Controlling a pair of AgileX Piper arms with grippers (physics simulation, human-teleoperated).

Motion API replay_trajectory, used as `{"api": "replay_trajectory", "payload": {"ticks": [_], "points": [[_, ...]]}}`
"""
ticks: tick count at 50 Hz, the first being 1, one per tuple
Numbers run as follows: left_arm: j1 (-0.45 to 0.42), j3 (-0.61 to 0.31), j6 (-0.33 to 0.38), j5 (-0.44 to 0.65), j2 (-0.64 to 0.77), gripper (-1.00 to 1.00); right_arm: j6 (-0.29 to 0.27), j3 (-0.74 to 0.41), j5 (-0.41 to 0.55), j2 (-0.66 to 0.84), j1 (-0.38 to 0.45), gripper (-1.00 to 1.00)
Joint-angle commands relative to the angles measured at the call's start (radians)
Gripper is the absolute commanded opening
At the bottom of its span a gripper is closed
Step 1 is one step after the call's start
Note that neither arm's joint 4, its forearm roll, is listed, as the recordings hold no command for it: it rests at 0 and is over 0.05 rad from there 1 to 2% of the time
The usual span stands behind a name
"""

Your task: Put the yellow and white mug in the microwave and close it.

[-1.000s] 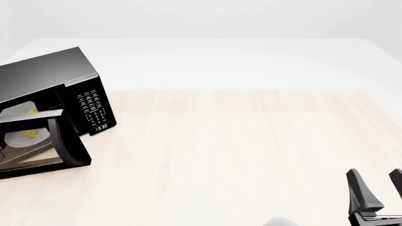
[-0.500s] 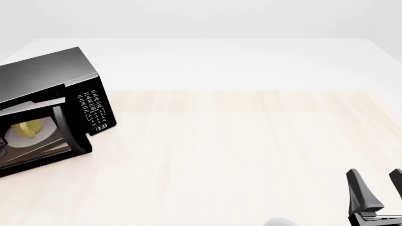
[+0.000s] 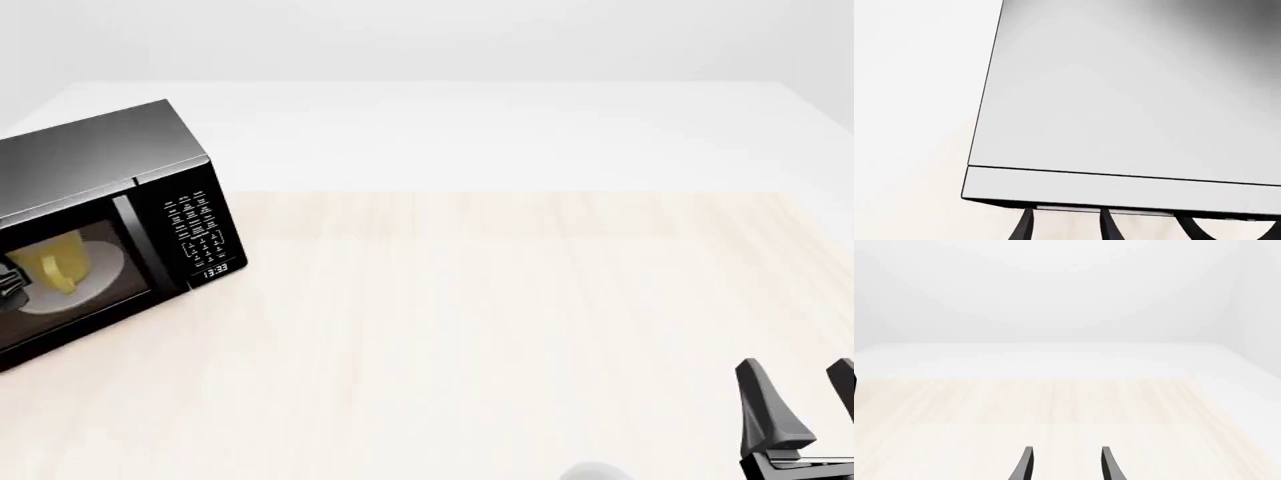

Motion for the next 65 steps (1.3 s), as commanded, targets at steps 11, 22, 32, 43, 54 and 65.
{"api": "replay_trajectory", "payload": {"ticks": [11,22,32,43,54,65], "points": [[-0.002,-0.078,-0.020,-0.007,0.096,1.00,0.000,0.000,0.000,0.000,0.000,1.00],[-0.017,-0.057,-0.034,-0.009,0.069,1.00,0.000,0.000,0.000,0.000,0.000,1.00],[-0.031,0.011,-0.034,-0.015,-0.006,1.00,0.000,0.000,0.000,0.000,0.000,1.00],[-0.024,0.076,-0.031,-0.010,-0.083,1.00,0.000,0.000,0.000,0.000,0.000,1.00],[-0.013,0.103,-0.025,0.019,-0.168,1.00,0.000,0.000,0.000,0.000,0.000,1.00],[-0.038,0.104,-0.020,0.060,-0.311,1.00,0.000,0.000,0.000,0.000,0.000,1.00]]}}
